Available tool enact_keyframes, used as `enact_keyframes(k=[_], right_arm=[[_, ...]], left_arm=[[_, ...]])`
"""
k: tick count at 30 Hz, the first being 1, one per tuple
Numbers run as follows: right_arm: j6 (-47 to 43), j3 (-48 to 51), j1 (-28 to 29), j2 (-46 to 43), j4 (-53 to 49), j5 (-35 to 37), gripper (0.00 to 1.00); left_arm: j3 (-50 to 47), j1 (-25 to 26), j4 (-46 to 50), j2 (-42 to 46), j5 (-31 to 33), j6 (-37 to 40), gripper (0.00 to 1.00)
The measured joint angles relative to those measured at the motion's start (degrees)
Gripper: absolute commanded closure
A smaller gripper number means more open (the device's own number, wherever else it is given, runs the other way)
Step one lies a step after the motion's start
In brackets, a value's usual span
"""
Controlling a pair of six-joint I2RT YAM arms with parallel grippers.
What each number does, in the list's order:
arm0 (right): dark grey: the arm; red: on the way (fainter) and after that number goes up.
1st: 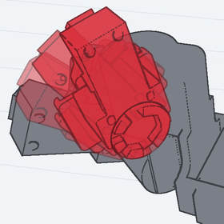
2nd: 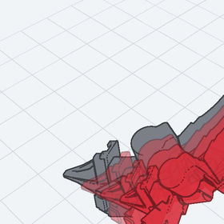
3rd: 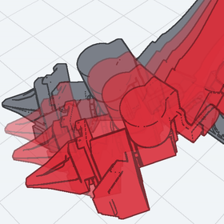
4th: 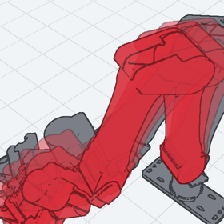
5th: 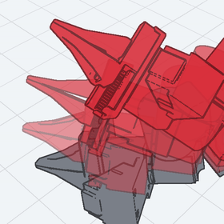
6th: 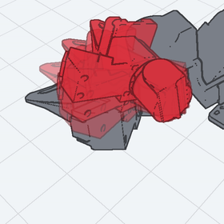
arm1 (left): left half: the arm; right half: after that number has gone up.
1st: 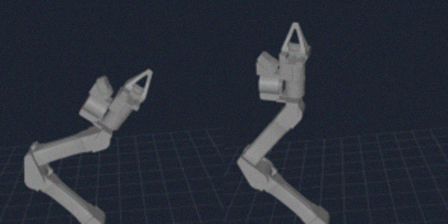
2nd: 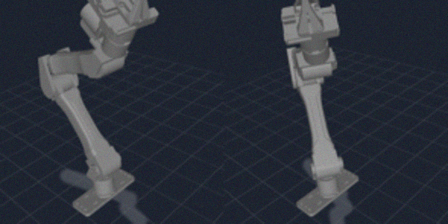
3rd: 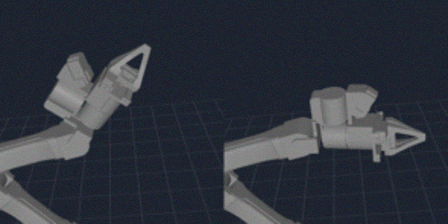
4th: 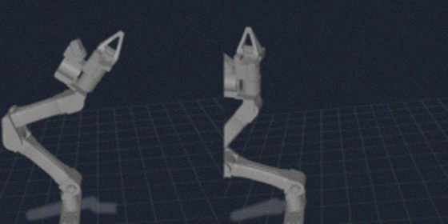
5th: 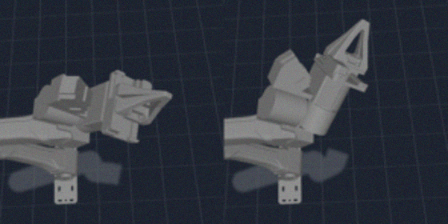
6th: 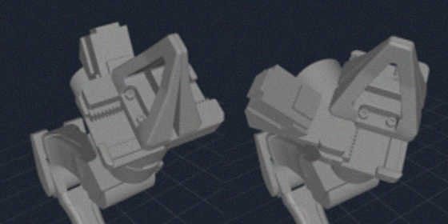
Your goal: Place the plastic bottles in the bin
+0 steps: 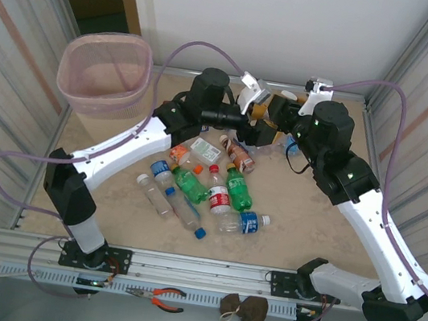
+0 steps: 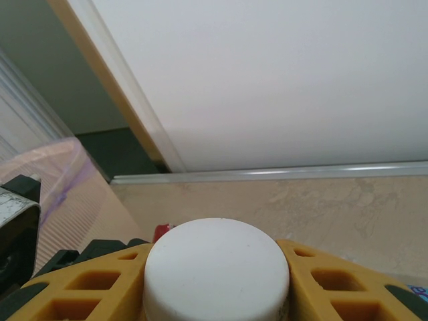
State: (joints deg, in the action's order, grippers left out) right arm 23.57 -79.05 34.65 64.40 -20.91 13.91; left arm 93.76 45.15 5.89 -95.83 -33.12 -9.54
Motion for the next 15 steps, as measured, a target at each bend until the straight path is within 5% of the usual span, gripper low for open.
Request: enact_keyframes(k=[11, 15], right_arm=[[0.00, 0.00, 0.00, -0.13, -0.11, 0.04, 0.61], [0.02, 0.02, 0.00, -0.26, -0.15, 0.04, 0.53]], left_arm=[[0.00, 0.09, 0.13, -0.02, 0.20, 0.33, 0.41], [0.00, 0.15, 0.13, -0.02, 0.20, 0.35, 0.43]])
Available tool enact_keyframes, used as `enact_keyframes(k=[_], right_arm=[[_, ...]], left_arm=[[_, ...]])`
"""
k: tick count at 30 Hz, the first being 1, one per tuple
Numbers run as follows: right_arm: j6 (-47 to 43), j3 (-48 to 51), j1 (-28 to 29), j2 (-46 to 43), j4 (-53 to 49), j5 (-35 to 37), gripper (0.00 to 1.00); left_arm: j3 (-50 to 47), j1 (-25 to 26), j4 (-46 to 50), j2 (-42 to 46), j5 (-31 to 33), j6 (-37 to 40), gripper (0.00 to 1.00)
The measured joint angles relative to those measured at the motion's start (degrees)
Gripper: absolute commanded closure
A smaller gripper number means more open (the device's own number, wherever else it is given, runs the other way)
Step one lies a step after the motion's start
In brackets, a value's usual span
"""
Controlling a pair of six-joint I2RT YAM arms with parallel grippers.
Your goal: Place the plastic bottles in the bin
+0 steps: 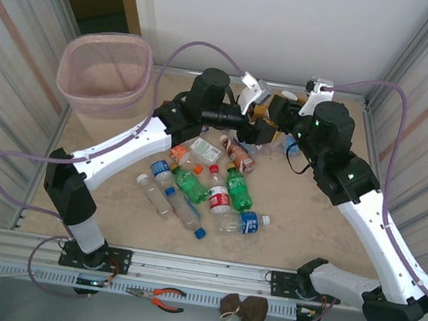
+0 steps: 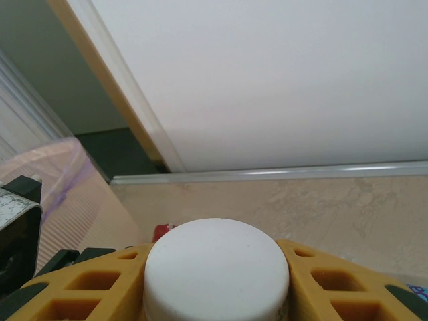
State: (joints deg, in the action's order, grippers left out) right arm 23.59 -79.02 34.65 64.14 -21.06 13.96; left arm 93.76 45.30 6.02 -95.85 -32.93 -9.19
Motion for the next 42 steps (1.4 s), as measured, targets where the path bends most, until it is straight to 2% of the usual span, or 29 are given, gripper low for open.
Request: enact_keyframes(k=[3, 8, 14, 20, 26, 31, 37, 42], right_arm=[[0.15, 0.09, 0.02, -0.22, 0.07, 0.00, 0.41], [-0.02, 0.09, 0.22, -1.14, -0.13, 0.85, 0.30], [-0.37, 0.09, 0.22, -3.50, -0.61, 2.84, 0.28], [-1.75, 0.09, 0.20, -6.47, -1.36, 5.33, 0.27], [-1.77, 0.42, -0.66, -7.26, -2.16, 5.81, 0.27], [-1.77, 0.72, -1.79, -8.15, -2.58, 5.77, 0.27], [-1.75, 0.72, -2.45, -8.20, -2.62, 5.57, 0.27], [-1.75, 0.72, -2.54, -8.09, -2.89, 5.35, 0.27]], left_arm=[[0.02, 0.11, 0.09, 0.00, -0.11, 0.17, 0.43], [0.11, 0.46, 1.33, 0.09, 0.07, 1.36, 0.44], [0.33, -1.31, 4.17, 0.28, 1.20, 2.12, 0.44], [0.33, -6.88, 8.31, 2.58, 2.80, 3.26, 0.44], [0.33, -16.09, 12.90, 7.78, 3.45, 4.33, 0.43], [1.57, -27.17, 17.33, 11.80, 2.56, 4.50, 0.43], [3.85, -40.94, 21.97, 12.98, -0.50, 4.28, 0.43], [5.99, -48.74, 26.49, 12.15, -3.08, 4.33, 0.43]])
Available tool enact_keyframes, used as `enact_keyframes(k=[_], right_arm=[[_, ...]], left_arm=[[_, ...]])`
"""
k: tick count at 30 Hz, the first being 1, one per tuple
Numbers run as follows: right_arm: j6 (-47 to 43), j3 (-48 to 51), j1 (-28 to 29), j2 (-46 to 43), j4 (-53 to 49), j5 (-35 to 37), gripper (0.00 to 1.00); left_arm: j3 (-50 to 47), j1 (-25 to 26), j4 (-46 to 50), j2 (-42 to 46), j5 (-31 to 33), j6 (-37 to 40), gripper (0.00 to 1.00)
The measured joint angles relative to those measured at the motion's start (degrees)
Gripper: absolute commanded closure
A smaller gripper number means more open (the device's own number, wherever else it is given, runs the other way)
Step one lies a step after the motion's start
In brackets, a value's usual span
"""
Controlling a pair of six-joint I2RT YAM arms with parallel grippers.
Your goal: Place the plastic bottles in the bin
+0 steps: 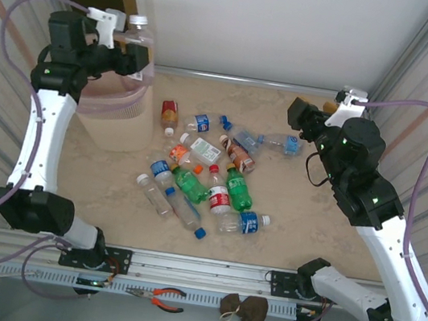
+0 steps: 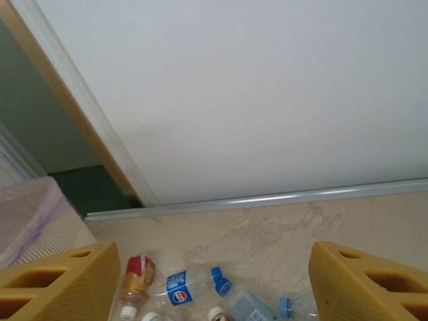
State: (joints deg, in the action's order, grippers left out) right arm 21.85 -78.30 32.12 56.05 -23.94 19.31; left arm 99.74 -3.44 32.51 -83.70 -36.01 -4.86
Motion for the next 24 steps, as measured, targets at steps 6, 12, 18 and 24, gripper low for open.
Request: enact_keyframes(k=[6, 12, 18, 24], right_arm=[[0.02, 0.00, 0.00, 0.15, -0.26, -0.04, 0.27], [0.02, 0.00, -0.02, 0.15, -0.79, -0.04, 0.27], [0.02, 0.00, -0.15, 0.15, -1.42, -0.09, 0.27], [0.04, 0.28, -0.76, 0.13, -1.79, -0.26, 0.27]], left_arm=[[2.89, -4.76, 4.39, -3.65, -0.94, 1.60, 0.43], [2.91, -5.99, 8.79, -9.16, -0.72, 4.28, 0.43], [2.03, -5.99, 11.04, -13.97, 0.52, 6.60, 0.43], [-0.83, -5.99, 11.50, -18.23, 2.19, 8.17, 0.43]])
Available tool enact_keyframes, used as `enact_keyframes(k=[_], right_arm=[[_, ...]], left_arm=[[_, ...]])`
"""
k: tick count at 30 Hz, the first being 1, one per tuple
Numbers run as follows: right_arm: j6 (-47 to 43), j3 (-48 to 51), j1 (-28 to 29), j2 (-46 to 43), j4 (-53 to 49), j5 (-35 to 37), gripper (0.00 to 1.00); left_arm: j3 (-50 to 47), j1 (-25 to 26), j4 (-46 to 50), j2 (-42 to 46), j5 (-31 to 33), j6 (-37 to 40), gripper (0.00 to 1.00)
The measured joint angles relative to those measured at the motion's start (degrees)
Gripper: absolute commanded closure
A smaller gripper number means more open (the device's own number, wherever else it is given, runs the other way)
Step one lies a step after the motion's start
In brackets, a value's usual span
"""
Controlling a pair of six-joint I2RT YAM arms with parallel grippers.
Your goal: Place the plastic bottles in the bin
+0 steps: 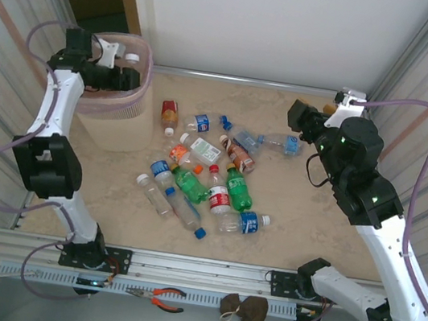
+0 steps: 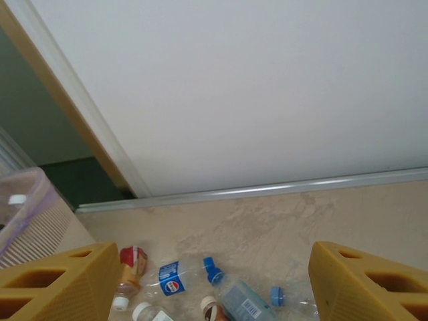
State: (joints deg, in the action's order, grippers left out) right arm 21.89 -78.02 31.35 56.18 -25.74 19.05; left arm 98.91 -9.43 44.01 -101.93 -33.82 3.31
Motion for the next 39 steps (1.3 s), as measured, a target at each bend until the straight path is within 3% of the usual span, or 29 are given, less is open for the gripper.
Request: enact_keyframes(k=[15, 26, 39], right_arm=[[0.15, 1.42, -0.66, -0.74, -0.28, -0.87, 0.27], [0.15, 1.77, -1.31, -0.76, -0.52, -0.92, 0.26], [0.17, 0.96, -4.68, 3.50, -4.20, -5.55, 0.25]], left_arm=[[-3.82, 0.00, 1.40, -11.67, 4.09, 1.73, 0.42], [-2.27, -0.11, 2.16, -14.64, 6.43, 2.29, 0.22], [-2.12, -0.11, 2.97, -13.09, 6.40, 2.45, 0.14]])
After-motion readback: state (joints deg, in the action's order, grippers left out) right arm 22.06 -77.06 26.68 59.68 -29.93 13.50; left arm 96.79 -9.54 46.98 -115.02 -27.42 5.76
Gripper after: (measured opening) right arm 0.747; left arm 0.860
